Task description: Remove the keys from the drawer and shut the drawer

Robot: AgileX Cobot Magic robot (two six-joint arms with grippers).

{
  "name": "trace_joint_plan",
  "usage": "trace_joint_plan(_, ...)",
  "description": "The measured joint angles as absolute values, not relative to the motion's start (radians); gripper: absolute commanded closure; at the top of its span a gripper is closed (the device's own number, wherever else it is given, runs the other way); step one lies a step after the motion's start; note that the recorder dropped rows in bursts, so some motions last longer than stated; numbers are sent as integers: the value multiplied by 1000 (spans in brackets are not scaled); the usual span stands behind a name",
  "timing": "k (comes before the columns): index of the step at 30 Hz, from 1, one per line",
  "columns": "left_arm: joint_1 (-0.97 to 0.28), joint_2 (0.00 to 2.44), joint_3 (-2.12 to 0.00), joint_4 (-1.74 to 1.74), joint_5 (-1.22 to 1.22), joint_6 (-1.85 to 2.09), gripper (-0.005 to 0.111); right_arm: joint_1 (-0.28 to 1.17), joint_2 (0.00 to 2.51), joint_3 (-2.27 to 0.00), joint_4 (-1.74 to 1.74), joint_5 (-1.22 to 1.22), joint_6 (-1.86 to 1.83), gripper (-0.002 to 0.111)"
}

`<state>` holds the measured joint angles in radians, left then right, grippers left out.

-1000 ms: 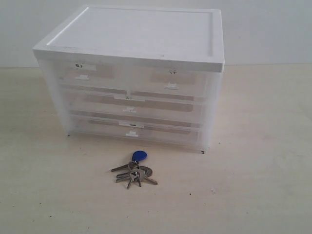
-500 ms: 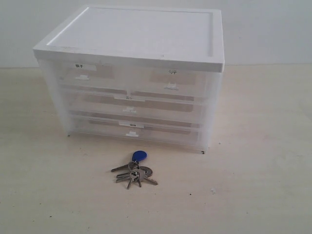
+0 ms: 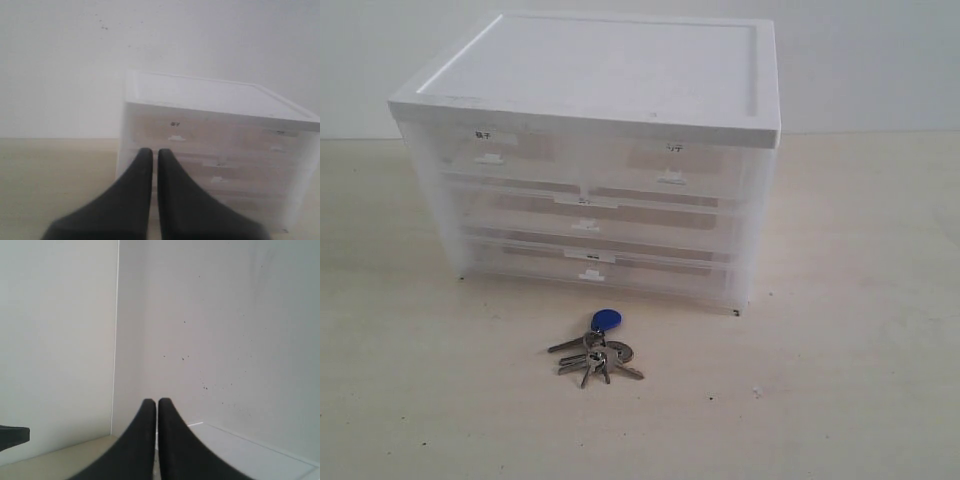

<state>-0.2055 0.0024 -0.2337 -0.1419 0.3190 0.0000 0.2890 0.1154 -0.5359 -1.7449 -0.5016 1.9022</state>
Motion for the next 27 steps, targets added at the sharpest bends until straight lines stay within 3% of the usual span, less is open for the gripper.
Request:
trace_joint_plan(13,63,2,-5,-37,156,0,102,289,115,-536,-1745,-502,1902,109)
trace_joint_plan(27,82,2,-3,-12,172,0,102,289,115,-536,-1745,-502,1904,109)
